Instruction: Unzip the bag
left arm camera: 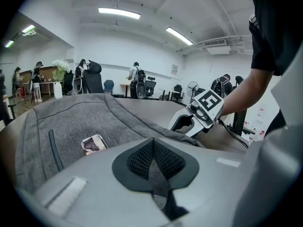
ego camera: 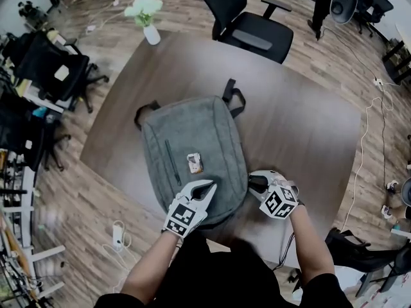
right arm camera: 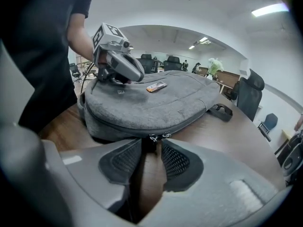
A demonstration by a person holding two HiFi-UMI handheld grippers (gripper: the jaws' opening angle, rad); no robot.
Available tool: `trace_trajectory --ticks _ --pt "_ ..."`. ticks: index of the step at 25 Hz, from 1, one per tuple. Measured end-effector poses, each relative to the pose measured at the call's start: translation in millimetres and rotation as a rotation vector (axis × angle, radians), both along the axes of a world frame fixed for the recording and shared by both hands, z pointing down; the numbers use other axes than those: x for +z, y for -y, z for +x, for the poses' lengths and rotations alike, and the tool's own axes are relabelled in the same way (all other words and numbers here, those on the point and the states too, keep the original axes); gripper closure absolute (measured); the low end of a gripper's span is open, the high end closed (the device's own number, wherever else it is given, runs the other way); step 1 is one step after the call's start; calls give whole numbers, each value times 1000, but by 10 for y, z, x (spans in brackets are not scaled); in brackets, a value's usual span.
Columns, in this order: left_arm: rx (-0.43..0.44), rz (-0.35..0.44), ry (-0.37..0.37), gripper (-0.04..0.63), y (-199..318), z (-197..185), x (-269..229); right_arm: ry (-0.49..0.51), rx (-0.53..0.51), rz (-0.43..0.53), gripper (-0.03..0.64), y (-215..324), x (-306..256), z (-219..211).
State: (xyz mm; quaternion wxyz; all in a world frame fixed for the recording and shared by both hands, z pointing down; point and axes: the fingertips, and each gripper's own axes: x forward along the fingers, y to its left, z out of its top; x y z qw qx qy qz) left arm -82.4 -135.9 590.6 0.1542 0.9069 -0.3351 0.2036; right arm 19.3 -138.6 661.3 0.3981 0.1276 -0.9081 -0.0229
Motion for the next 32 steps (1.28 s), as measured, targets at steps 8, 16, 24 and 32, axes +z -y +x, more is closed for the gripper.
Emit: trace_trajectory --ticks 8,16,24,32 --pt "44 -3 38 578 18 99 63 21 -18 -16 559 -25 -15 -16" --pt "73 -7 55 578 -4 134 104 27 -12 -8 592 -38 -21 -11" --pt "83 -12 57 578 -15 164 126 38 36 -14 555 -24 41 -50" --pt "84 -16 53 578 -12 167 124 51 128 -14 606 24 -2 -17"
